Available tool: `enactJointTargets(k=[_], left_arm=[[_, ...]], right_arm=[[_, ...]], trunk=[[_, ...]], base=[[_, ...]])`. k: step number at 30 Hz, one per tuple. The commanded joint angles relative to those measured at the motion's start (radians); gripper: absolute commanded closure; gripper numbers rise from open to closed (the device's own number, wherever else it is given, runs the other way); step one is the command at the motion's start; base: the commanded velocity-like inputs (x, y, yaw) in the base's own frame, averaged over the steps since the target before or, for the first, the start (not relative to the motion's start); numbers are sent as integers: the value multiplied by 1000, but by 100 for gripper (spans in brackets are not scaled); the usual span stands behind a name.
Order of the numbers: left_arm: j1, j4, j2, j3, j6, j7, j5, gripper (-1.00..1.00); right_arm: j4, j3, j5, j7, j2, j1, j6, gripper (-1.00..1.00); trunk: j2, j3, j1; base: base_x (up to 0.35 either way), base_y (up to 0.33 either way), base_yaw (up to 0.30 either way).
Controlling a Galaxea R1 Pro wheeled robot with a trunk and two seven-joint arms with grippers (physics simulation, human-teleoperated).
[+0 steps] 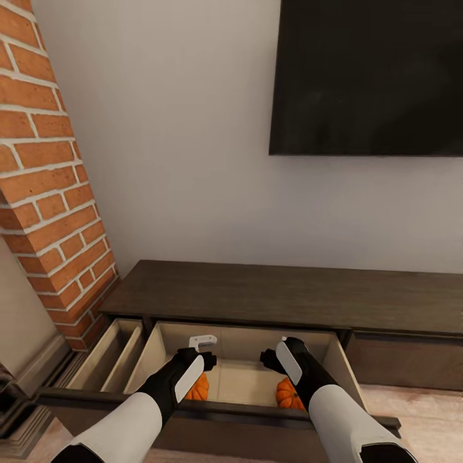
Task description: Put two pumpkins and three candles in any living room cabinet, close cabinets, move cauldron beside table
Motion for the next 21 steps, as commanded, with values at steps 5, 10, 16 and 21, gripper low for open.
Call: enactJointTargets(k=[5,10,16,21], left_arm=[[-1,-1,0,-3,3,8,7,-100],[-1,-1,0,-3,3,8,7,-100],[-1,-1,0,-3,3,8,7,-100],[-1,-1,0,-3,4,8,7,-100]], right_arm=[[-2,0,-6,-8,0,0,-1,-100],[-2,-2,-9,-8,1,0,3,-100],[-3,5,-6,-8,2,0,-3,-100],[-4,7,-5,-8,2,0,-4,-100]], trunk=[[35,15,-19],[70,30,-39],[112,49,-62],[147,65,-81]], base=[[-73,0,0],[-81,0,0],[-3,0,0],[0,0,0]])
